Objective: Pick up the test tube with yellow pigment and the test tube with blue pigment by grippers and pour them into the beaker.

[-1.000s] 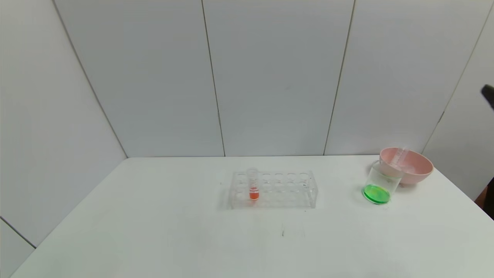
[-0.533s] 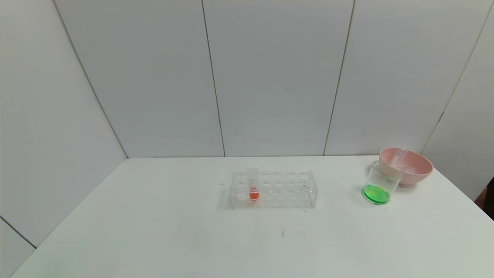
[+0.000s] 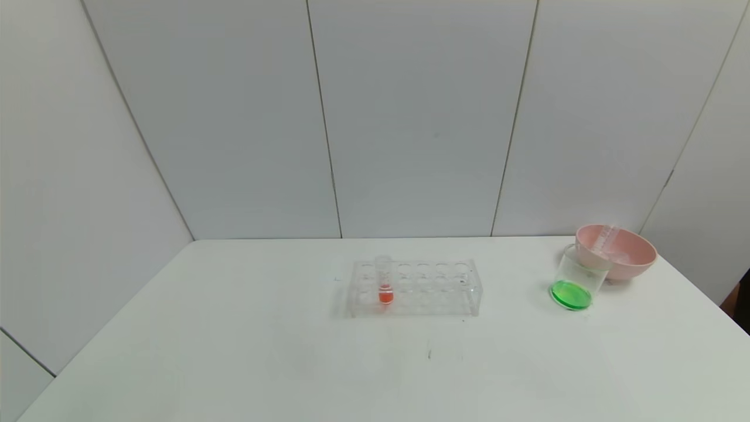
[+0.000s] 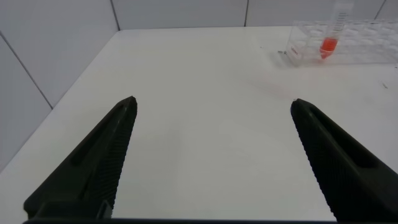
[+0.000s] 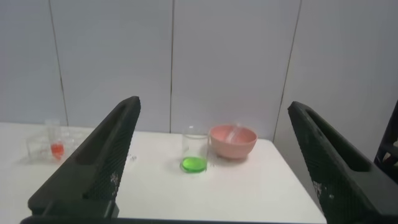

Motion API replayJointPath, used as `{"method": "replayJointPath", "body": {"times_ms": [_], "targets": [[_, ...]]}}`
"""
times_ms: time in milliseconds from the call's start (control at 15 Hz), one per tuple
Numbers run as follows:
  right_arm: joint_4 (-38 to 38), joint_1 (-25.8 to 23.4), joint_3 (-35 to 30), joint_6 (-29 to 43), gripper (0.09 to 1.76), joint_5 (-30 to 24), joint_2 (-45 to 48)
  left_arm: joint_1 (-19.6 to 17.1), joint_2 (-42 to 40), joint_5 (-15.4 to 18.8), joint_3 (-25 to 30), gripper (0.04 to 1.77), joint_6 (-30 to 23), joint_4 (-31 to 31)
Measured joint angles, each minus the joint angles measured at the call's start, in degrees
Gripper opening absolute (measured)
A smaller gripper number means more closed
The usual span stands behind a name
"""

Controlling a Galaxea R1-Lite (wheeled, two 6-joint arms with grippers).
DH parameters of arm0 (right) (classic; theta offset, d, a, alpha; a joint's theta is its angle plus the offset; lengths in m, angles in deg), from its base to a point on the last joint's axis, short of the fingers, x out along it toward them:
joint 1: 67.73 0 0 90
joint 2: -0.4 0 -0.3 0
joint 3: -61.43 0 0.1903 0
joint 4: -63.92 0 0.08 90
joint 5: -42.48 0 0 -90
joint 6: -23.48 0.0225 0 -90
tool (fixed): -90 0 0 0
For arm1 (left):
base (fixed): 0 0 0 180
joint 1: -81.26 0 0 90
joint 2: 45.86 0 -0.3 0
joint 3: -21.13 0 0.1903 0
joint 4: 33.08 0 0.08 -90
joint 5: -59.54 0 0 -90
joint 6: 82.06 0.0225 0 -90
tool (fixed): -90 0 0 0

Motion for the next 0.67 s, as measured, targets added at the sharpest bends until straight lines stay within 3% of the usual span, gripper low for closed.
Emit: {"method": "replayJointPath", "body": {"times_ms": [200, 267, 400, 667], "targets": [[-1.2, 0.0, -10.4, 0.3, 1.70, -0.3, 1.2, 0.0, 0.0, 0.0, 0.0, 1.76, 0.0, 0.0], [-5.3, 0.0, -12.3, 0.3, 1.70, -0.4, 1.4, 0.0, 0.0, 0.0, 0.0, 1.76, 0.0, 0.0], [-10.3, 0.1, -13.6, -0.9, 1.70, 0.1, 1.4, 0.0, 0.0, 0.0, 0.0, 1.76, 0.0, 0.0], [-10.1, 0.1, -14.1, -1.0, 1.70, 0.2, 1.5, 0.0, 0.0, 0.0, 0.0, 1.76, 0.0, 0.0]]}}
